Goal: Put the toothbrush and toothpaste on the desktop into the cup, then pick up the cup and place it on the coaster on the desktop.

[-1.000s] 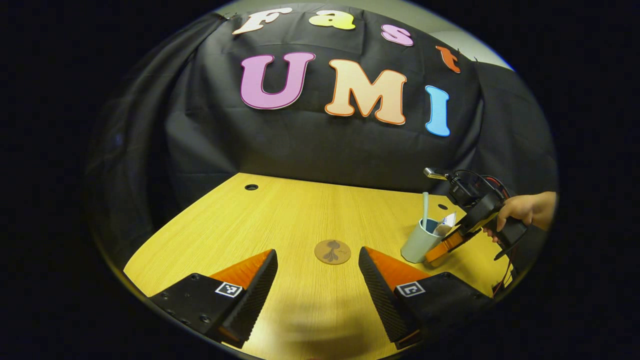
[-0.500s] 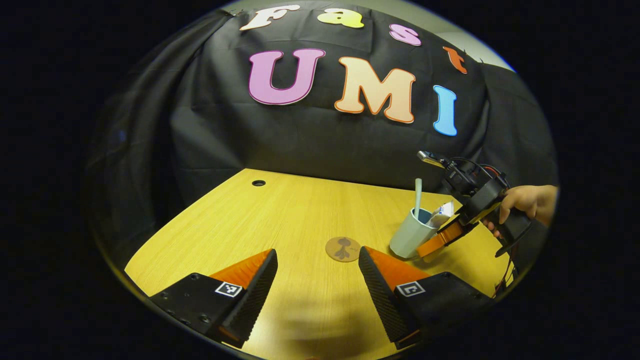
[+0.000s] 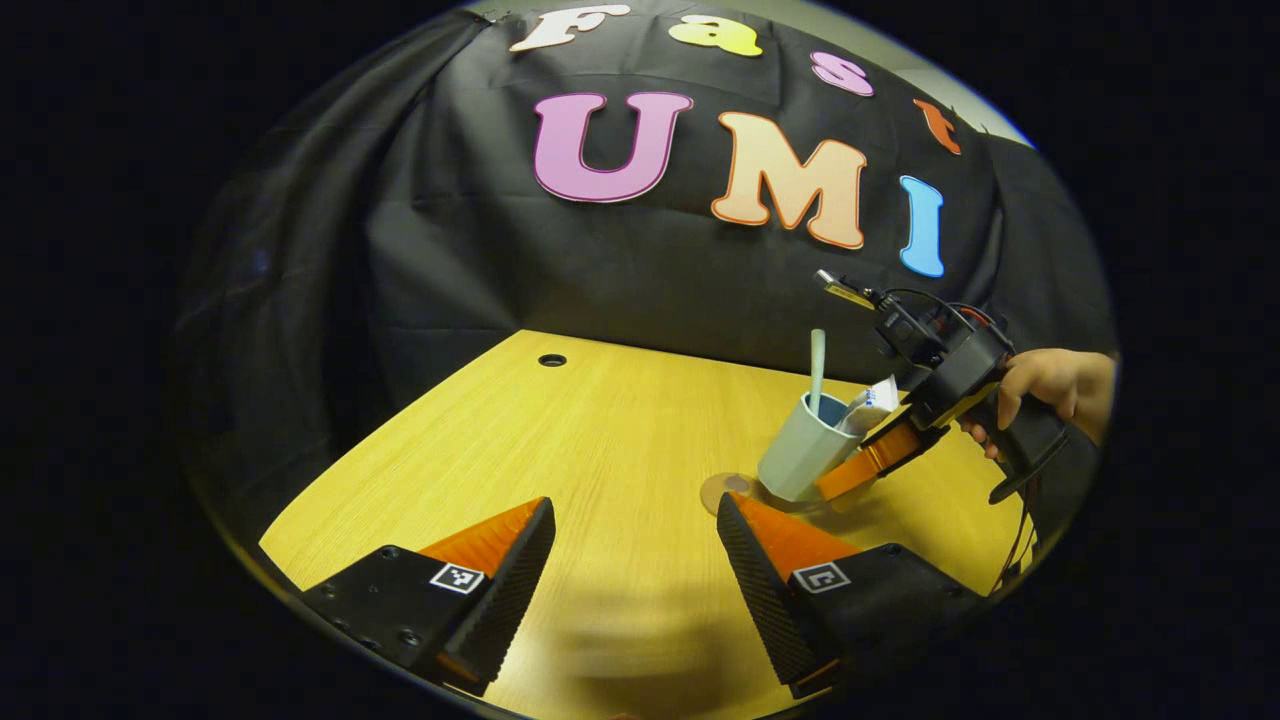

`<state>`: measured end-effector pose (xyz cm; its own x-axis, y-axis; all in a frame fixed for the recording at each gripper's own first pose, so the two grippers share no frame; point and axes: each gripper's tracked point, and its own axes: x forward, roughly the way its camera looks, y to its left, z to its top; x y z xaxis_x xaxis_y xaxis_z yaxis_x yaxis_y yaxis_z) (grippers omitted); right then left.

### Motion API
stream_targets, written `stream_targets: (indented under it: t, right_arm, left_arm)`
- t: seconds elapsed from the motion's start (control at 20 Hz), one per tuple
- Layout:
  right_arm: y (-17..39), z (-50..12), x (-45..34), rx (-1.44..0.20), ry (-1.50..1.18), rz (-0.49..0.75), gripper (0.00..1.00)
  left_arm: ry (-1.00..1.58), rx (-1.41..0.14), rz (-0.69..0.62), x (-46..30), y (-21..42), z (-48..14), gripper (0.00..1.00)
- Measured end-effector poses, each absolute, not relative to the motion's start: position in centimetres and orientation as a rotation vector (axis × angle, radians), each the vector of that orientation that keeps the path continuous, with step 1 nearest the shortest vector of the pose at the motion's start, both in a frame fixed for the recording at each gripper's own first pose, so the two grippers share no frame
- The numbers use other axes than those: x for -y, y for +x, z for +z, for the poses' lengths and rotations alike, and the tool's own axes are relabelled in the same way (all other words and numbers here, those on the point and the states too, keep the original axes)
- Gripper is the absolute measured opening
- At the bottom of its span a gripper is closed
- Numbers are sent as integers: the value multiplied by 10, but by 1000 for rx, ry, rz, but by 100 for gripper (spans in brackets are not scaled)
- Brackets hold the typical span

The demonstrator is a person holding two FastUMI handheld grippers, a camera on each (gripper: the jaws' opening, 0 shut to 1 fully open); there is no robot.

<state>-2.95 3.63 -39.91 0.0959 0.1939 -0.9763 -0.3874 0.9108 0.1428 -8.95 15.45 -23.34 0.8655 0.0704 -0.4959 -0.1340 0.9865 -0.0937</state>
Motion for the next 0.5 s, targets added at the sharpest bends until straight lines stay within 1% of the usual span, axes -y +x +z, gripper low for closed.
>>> stream_targets:
  t: [0.3,0.5]
  right_arm:
    - [-27,-395,-32,-1442,-226,460,33]
    - [-22,-387,-30,-1457,-279,456,33]
  left_arm:
    - [-139,-525,138,-180,-85,-241,95]
    - [-134,-534,145,-188,-79,-245,96]
